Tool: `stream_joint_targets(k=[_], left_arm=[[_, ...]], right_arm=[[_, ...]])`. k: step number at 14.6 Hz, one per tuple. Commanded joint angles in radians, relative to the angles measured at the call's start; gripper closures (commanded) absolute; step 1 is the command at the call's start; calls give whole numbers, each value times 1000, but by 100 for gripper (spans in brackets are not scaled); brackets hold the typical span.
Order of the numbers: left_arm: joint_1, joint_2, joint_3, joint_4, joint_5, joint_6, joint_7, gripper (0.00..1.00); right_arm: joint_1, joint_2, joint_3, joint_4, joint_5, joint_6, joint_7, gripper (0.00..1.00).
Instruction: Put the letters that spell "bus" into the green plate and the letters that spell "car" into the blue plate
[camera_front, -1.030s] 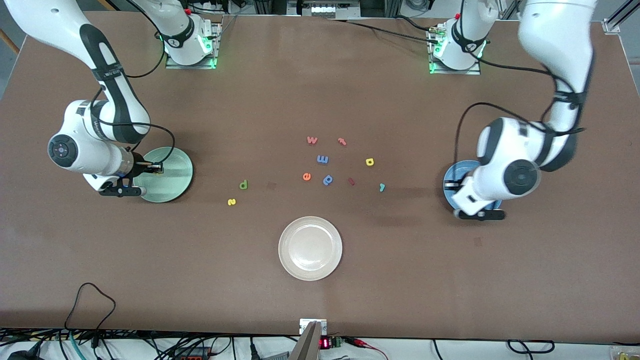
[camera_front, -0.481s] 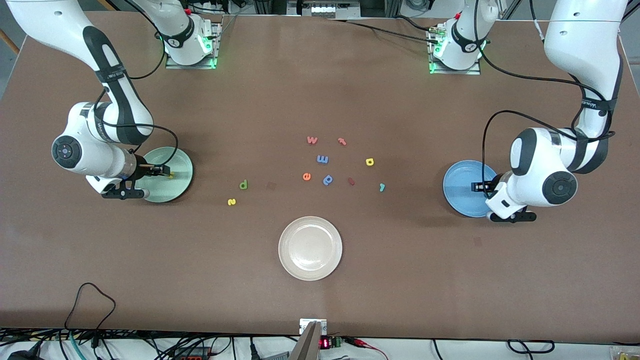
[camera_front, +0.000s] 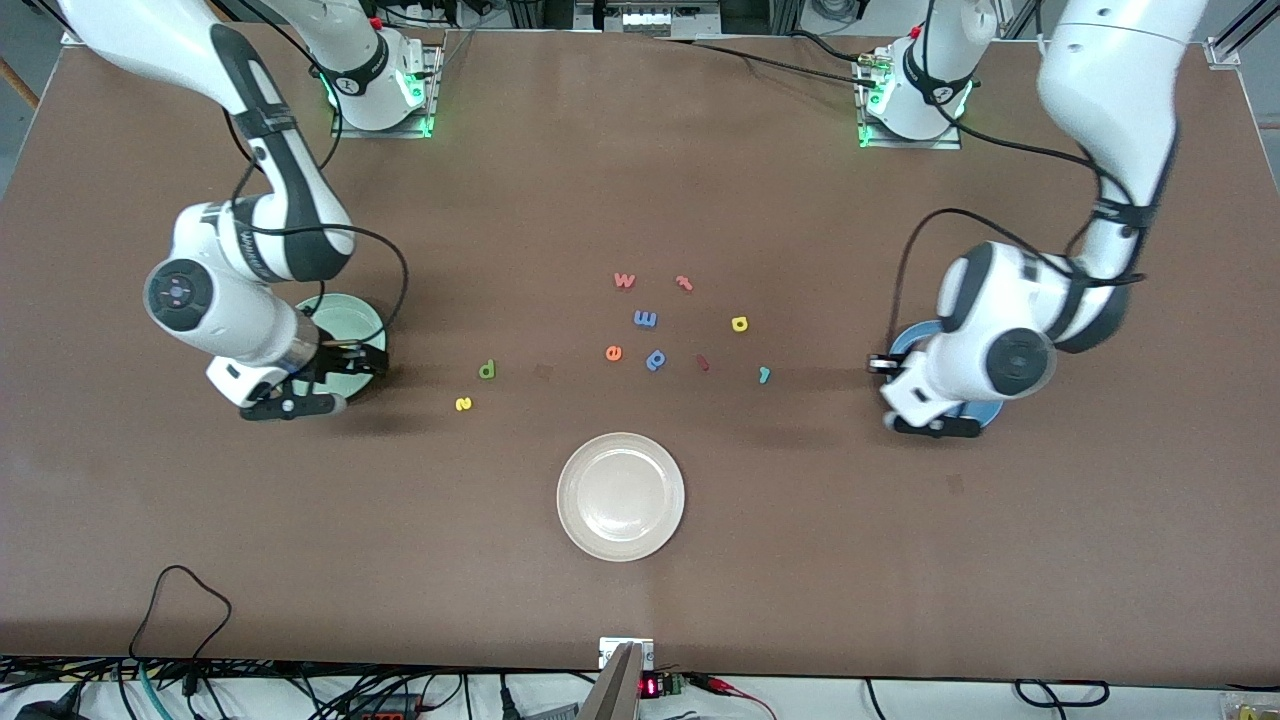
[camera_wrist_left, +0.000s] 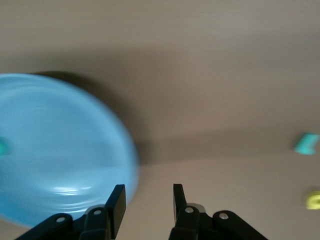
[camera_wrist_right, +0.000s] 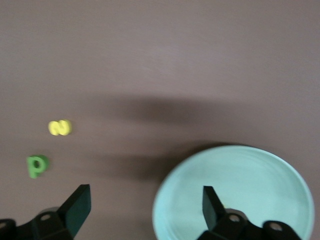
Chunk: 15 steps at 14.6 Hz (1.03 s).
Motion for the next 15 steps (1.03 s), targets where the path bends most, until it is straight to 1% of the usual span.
stream_joint_targets(k=[1, 3, 4, 5, 6, 8, 9, 10, 12, 15], left_arm=[[-104, 93, -5, 107, 4, 7, -112, 54], [-151, 137, -5, 155, 7, 12, -140, 54], [-168, 156, -5, 168, 4, 12, -143, 54], [-184, 171, -5, 182, 3, 12, -148, 54], [-197, 180, -5, 192, 0, 13, -151, 54], [-188, 194, -6, 192, -25, 74, -158, 54], [-190, 203, -5, 189, -36, 108, -158, 54], [-196, 216, -5, 190, -39, 115, -163, 54], [-188, 226, -5, 190, -82, 141, -158, 54], [-196, 229, -6, 186, -88, 142, -161, 54]], right_arm=[[80, 104, -8, 95, 3, -3, 24, 19], [96, 153, -8, 139, -2, -3, 0, 23], [109, 169, -8, 152, -5, -3, -6, 29], [126, 181, -8, 154, -7, -3, -18, 38], [136, 193, -8, 157, -7, -1, -22, 41], [146, 207, -8, 158, -5, 9, -16, 47], [149, 210, -8, 161, -5, 28, -11, 47], [153, 217, -8, 166, -5, 42, -8, 47], [161, 238, -11, 190, -5, 62, -6, 47], [167, 258, -14, 198, -3, 89, -6, 47]])
